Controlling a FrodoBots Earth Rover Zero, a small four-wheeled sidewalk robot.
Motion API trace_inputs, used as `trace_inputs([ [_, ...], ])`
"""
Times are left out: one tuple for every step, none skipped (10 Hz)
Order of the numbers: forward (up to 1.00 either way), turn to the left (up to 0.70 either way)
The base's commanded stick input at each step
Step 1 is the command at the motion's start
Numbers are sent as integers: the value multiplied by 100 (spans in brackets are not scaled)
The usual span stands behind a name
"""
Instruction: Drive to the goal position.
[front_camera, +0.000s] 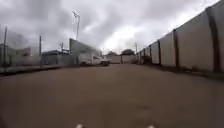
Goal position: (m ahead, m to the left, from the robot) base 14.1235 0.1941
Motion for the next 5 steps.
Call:
trace_inputs([
  [100, 2],
  [100, 2],
  [100, 2],
  [100, 2],
  [100, 2],
])
